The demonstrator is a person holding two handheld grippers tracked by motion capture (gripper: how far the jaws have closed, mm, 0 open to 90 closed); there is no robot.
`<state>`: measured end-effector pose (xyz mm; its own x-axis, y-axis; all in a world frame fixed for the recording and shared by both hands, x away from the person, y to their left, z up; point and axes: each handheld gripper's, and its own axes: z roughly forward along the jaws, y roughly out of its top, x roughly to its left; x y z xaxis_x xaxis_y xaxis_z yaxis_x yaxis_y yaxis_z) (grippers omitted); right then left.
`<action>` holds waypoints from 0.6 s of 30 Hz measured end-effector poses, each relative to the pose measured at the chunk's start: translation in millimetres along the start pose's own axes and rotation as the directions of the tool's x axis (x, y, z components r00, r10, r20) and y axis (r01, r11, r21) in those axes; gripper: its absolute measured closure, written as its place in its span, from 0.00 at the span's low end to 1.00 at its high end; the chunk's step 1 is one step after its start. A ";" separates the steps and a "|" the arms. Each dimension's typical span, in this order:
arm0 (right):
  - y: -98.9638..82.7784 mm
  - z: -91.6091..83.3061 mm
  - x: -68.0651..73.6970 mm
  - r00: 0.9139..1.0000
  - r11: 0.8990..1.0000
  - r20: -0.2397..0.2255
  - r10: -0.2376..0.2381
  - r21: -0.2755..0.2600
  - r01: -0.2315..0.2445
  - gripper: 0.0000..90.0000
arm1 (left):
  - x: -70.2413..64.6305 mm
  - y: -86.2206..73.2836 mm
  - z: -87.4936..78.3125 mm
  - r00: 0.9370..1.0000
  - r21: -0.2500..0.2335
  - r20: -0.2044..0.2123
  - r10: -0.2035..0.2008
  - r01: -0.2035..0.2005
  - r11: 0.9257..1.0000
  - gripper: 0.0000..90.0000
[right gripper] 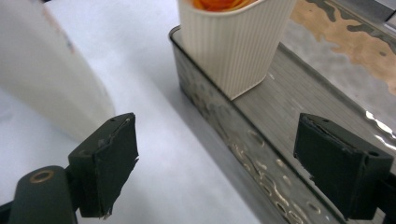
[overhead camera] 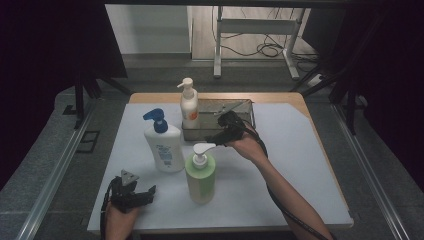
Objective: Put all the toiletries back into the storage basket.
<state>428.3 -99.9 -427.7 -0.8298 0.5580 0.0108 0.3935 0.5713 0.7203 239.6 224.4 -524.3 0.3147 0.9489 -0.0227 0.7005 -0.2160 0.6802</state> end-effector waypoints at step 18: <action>-30.6 -23.7 10.2 0.998 1.000 -0.067 -0.022 -0.013 0.021 0.02 | -0.1 -0.1 0.0 1.000 -0.001 -0.001 0.000 0.000 1.000 0.13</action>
<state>398.4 -125.9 -433.2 -0.8629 0.5036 0.0414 0.3707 0.5752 0.7292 239.5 224.4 -524.3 0.3139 0.9492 -0.0220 0.6999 -0.2157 0.6809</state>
